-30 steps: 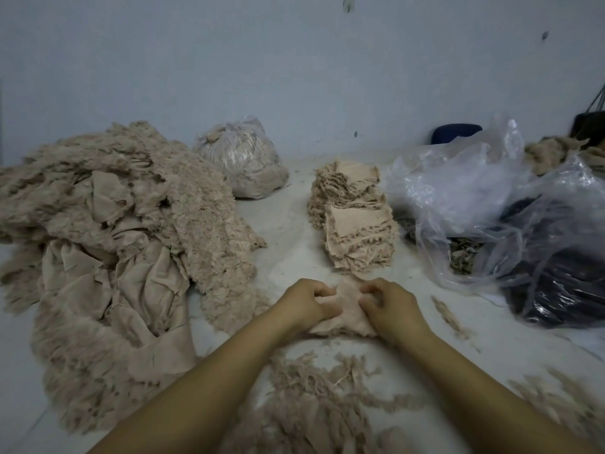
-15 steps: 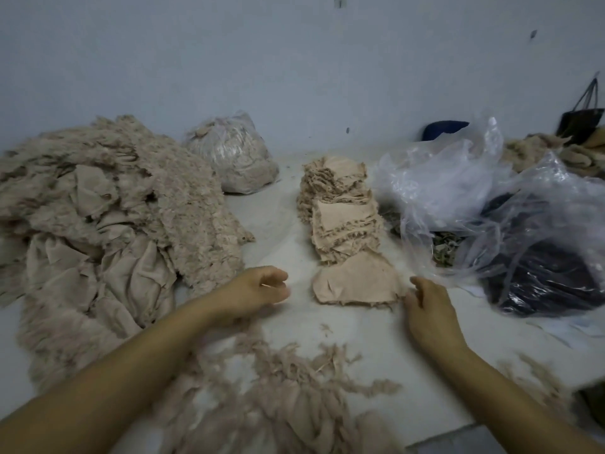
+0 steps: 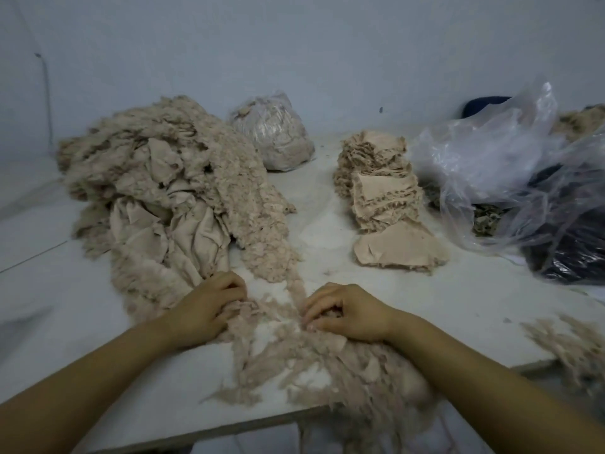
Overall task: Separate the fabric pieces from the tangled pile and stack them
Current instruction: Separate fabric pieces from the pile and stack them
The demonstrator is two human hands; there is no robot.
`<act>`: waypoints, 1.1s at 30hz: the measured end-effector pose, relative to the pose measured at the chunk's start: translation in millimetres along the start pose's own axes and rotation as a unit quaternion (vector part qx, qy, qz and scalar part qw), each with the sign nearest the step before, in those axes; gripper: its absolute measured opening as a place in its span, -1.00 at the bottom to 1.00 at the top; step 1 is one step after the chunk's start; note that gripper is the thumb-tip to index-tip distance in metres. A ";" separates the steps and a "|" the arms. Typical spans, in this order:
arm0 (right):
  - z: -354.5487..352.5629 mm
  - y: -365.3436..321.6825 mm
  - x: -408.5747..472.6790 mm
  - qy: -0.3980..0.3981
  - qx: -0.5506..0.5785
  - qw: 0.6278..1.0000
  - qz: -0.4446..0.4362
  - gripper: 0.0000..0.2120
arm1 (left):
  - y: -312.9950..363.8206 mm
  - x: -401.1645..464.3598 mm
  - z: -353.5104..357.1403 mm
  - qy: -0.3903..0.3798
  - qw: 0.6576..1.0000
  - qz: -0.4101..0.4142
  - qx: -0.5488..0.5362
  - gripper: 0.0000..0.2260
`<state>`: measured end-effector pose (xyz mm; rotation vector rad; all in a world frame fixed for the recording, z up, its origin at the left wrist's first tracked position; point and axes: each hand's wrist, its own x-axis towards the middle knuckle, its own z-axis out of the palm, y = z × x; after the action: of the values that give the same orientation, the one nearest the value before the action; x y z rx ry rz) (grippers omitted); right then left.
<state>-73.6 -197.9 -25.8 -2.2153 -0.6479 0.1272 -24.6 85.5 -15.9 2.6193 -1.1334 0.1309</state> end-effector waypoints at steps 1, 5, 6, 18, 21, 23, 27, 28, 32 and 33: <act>1.0 1.6 -8.2 -0.001 -0.018 1.000 -0.024 -0.89 | 5.7 0.7 6.4 0.032 0.999 -0.004 -0.021 -0.61; -15.8 2.3 -54.1 -0.040 0.022 0.998 -0.032 -0.82 | 40.1 23.9 25.1 0.055 0.980 -0.040 -0.189 -0.68; -24.7 -1.0 -63.2 -0.068 0.056 0.996 -0.005 -0.76 | 49.8 31.7 28.0 0.059 0.964 -0.055 -0.252 -0.70; -4.6 -22.9 29.5 -0.010 -0.016 0.995 0.096 -0.86 | 40.7 76.5 4.6 0.126 0.807 -0.194 -0.543 -0.77; -19.5 -16.4 28.7 -0.062 0.099 0.988 0.102 -0.82 | 31.8 80.0 0.6 0.124 0.772 -0.227 -0.581 -0.73; -32.5 -11.8 26.2 -0.067 0.175 0.977 0.098 -0.83 | 26.1 82.5 -0.8 0.107 0.812 -0.206 -0.536 -0.66; -48.9 1.2 24.9 -0.053 0.205 0.973 0.093 -0.82 | 6.4 86.4 -7.7 -0.002 0.969 -0.111 -0.220 -0.61; -51.2 2.8 24.6 -0.059 0.202 0.973 0.097 -0.84 | 1.4 86.7 -8.9 -0.007 0.979 -0.102 -0.178 -0.69; -48.5 -3.0 38.1 0.004 0.165 0.981 0.107 -0.73 | 4.0 92.1 -7.6 0.036 0.959 -0.095 -0.265 -0.80; -45.9 -4.6 46.0 0.056 0.173 0.977 0.107 -0.65 | 8.8 97.2 -6.7 0.048 0.958 -0.087 -0.271 -0.84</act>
<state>-22.2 -204.1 13.8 -1.9318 -0.2957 0.2077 36.0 13.6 11.2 2.1777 -0.7643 -0.0809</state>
